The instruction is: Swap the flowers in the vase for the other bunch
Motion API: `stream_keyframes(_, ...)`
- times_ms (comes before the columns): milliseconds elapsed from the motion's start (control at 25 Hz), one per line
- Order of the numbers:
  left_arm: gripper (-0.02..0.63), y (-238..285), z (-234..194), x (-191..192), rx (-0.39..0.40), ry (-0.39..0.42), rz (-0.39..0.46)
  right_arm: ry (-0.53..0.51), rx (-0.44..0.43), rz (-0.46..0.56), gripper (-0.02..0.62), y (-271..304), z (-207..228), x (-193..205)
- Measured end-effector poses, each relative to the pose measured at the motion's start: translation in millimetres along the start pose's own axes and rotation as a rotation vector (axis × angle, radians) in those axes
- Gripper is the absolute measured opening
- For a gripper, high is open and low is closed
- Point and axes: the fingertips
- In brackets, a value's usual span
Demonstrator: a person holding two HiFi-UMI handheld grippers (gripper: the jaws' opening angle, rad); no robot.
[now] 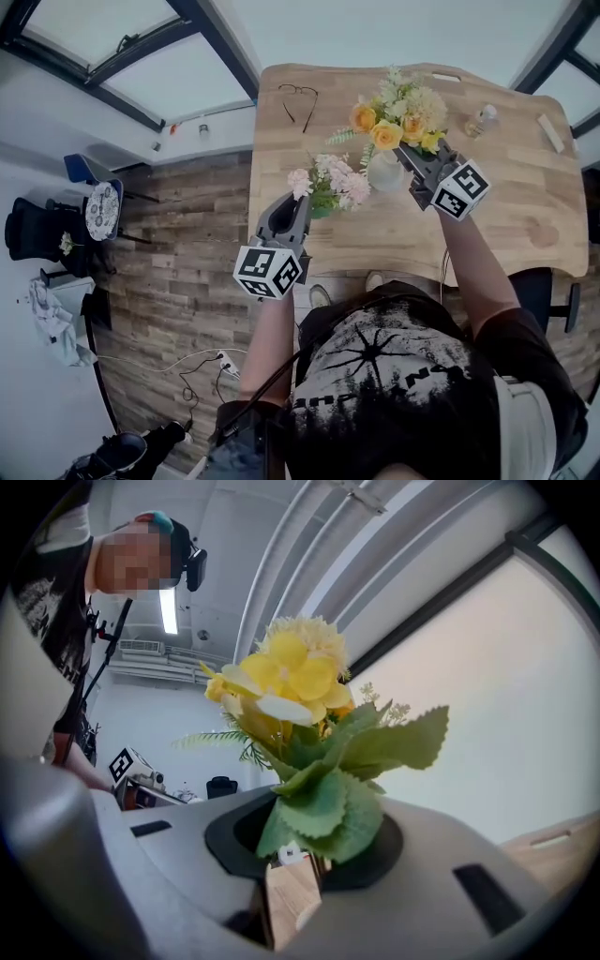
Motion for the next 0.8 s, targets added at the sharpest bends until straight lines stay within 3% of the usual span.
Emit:
stream_keyframes(240,0.061,15,6,11,0.022,-0.007,-0.03,0.012,0.025,-0.02,0.086,-11,6,19)
stream_keyframes(800,0.061,31,16,22,0.056,0.0,-0.071,0.007,0.066,-0.099,0.171,-26,8,53)
Point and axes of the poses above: the fingertips, and each gripper's own axes: y forward along the fingers, z to its right, x out of its underside, and after that the axes turned 3 degrees about -y, right-handed
